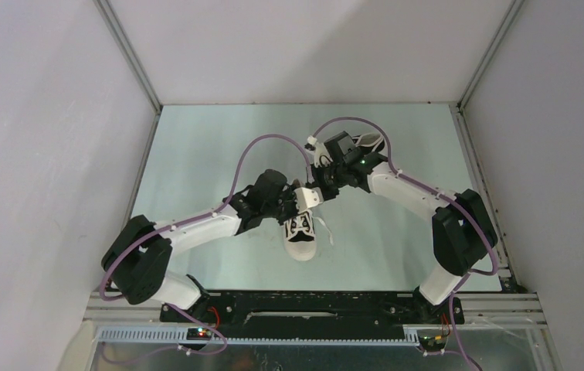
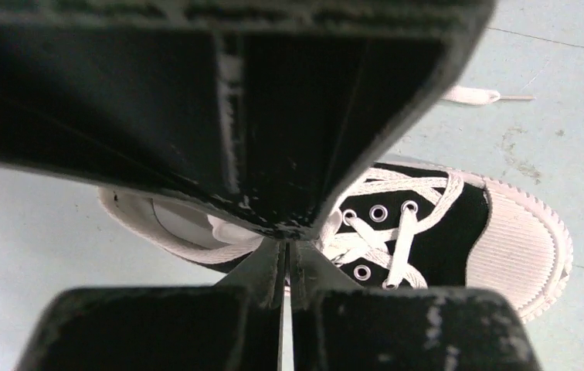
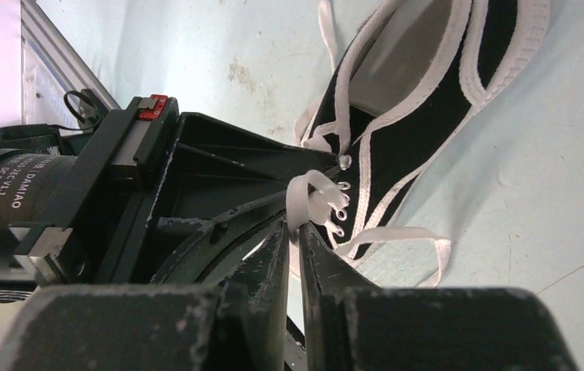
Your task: Tie the shoes
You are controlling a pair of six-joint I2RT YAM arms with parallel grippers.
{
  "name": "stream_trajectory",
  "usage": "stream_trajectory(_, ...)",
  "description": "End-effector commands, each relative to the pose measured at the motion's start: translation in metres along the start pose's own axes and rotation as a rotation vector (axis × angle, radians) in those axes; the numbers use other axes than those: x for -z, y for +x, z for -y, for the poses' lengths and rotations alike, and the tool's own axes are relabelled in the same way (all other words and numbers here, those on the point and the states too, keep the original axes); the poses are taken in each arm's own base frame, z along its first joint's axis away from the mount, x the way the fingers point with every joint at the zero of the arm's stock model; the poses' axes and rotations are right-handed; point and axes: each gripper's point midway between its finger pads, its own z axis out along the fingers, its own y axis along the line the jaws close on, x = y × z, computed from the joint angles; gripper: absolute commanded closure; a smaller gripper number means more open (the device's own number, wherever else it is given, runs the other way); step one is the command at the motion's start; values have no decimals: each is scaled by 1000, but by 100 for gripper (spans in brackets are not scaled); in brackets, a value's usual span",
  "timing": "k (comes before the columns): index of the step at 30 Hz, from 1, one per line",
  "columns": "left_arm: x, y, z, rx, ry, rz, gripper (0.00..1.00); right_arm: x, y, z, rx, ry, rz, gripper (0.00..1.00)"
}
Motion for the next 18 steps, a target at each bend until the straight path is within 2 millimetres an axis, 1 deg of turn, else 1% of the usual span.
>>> stream_trajectory(1,3,-26,-11,2,-39,95,100,4,-3,-14,18,-31,11,87)
stream_trajectory(9,4,-25,-13,22,-47,116,100,-2,11,-14,7,-42,-15,85)
stream_trajectory(13,4,-23,-13,24,-48,123,100,-4,15,-13,9,-34,-22,79)
stream_trajectory(18,4,-21,-12,22,-46,127,100,-2,18,-9,12,-9,-32,77)
